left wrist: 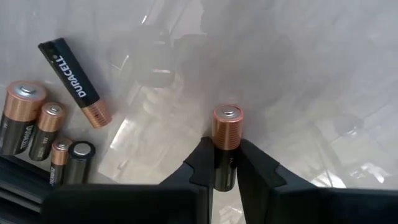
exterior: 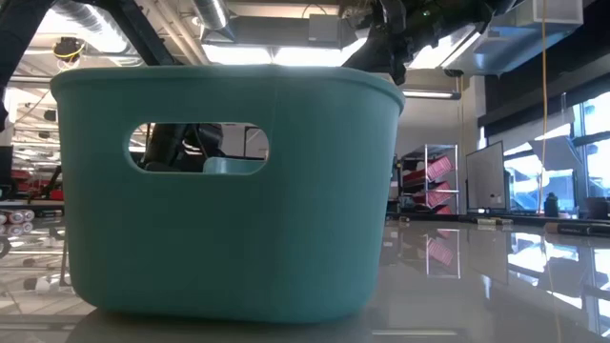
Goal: Sort batteries
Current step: Put the large black battery into the blue bin
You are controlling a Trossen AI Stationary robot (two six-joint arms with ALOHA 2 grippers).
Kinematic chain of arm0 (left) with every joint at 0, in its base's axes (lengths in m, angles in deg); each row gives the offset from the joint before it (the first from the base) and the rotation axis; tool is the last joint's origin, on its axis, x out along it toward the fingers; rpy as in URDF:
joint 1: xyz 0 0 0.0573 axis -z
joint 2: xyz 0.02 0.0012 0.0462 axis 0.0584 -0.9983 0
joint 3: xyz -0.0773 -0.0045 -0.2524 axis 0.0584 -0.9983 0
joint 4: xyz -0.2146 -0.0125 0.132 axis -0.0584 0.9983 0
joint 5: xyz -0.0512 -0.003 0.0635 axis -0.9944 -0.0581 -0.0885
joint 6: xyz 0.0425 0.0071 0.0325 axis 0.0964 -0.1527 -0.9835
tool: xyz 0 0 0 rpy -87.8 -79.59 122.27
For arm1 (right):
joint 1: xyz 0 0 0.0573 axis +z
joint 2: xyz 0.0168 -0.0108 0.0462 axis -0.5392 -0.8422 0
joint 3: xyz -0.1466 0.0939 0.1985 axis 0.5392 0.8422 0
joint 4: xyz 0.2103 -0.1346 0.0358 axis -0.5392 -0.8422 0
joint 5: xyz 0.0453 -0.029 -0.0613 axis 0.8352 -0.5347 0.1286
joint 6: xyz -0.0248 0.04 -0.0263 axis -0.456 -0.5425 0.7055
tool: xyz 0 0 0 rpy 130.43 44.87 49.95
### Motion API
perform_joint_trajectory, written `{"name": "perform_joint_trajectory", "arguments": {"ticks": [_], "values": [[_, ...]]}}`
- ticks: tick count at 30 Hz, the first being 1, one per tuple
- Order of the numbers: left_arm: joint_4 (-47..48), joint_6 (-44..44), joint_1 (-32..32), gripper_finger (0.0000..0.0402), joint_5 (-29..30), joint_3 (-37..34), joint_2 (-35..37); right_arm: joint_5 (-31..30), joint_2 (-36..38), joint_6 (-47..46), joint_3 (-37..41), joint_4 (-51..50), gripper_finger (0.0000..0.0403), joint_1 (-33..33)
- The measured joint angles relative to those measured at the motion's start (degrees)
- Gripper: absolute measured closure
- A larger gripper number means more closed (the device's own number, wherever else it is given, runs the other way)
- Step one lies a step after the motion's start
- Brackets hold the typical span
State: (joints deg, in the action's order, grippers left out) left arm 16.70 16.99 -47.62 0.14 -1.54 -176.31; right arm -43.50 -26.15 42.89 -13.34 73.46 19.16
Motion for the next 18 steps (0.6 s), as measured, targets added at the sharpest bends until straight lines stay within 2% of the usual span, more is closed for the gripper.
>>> {"name": "perform_joint_trajectory", "arguments": {"ticks": [4, 9, 13, 18], "values": [[2.4, 0.4, 0.3, 0.0352, -2.5, -0.1, 1.8, 0.0, 0.0, -0.8, 0.0, 0.0, 0.0397, 0.0], [4.7, 2.2, 0.8, 0.0363, -6.9, -0.1, 4.9, 0.0, 0.0, -0.8, 0.0, 0.0, 0.0397, 0.0], [7.6, 4.7, 2.9, 0.0364, -10.8, -0.1, 9.0, 0.0, 0.0, -0.8, 0.0, 0.0, 0.0397, 0.0], [8.8, 9.5, 7.2, 0.0355, -12.7, -0.1, 15.6, 0.0, 0.0, -0.7, 0.0, 0.0, 0.0397, 0.0]]}}
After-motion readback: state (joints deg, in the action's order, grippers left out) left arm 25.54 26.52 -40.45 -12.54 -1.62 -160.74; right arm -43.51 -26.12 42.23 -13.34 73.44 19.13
